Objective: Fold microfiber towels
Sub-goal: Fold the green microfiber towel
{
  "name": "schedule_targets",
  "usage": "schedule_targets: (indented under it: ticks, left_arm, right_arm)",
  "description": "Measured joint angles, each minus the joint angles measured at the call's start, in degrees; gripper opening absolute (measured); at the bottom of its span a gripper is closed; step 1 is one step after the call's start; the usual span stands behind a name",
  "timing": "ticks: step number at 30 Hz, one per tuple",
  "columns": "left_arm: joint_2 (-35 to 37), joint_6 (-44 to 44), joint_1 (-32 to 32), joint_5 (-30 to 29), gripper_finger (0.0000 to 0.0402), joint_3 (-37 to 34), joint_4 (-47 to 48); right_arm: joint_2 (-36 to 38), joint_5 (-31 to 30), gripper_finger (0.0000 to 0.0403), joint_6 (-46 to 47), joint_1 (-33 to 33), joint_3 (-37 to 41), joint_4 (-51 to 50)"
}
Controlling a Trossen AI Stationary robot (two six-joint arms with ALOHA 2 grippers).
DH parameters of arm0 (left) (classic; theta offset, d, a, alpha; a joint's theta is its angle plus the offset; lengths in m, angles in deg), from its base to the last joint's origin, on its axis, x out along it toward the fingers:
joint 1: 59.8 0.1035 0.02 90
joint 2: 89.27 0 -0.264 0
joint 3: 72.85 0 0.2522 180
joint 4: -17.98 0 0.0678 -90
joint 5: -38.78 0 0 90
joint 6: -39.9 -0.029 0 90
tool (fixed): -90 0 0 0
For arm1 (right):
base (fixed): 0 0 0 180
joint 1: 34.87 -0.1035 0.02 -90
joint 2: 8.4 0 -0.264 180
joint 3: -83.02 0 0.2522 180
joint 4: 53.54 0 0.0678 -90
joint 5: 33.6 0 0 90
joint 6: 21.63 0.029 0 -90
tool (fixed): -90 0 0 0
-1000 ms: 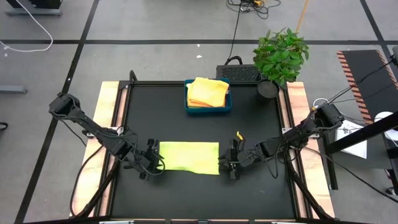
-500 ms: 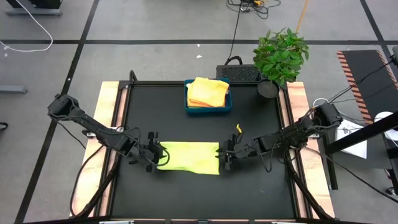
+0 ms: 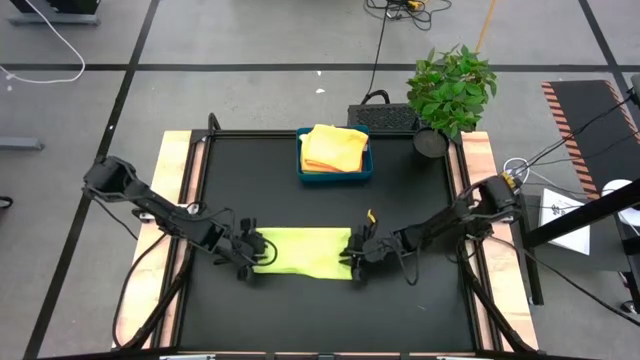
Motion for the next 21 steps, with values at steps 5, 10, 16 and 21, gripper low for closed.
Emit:
schedule_targets:
  ticks: [5,10,16,21]
  left_arm:
    - [-1.14,3.37,-0.37,4.84,0.0150,-0.02,-2.18]
    - [-5.16,5.51,-2.22,9.42,0.0150,0.02,-8.93]
    - [-11.73,5.14,-4.03,13.30,0.0150,0.13,-21.76]
    - [-14.61,2.87,-4.09,18.03,0.0149,2.38,-25.78]
  right_arm:
    - [-0.09,-1.46,0.0093,0.00,2.39,-0.02,-1.37]
    - [-0.11,-1.63,0.0093,-0.13,4.89,-0.02,-1.60]
    - [-0.16,-2.21,0.0093,-1.05,8.08,0.00,-1.69]
    - [-0.24,-6.24,0.0093,-1.08,10.39,0.07,-1.44]
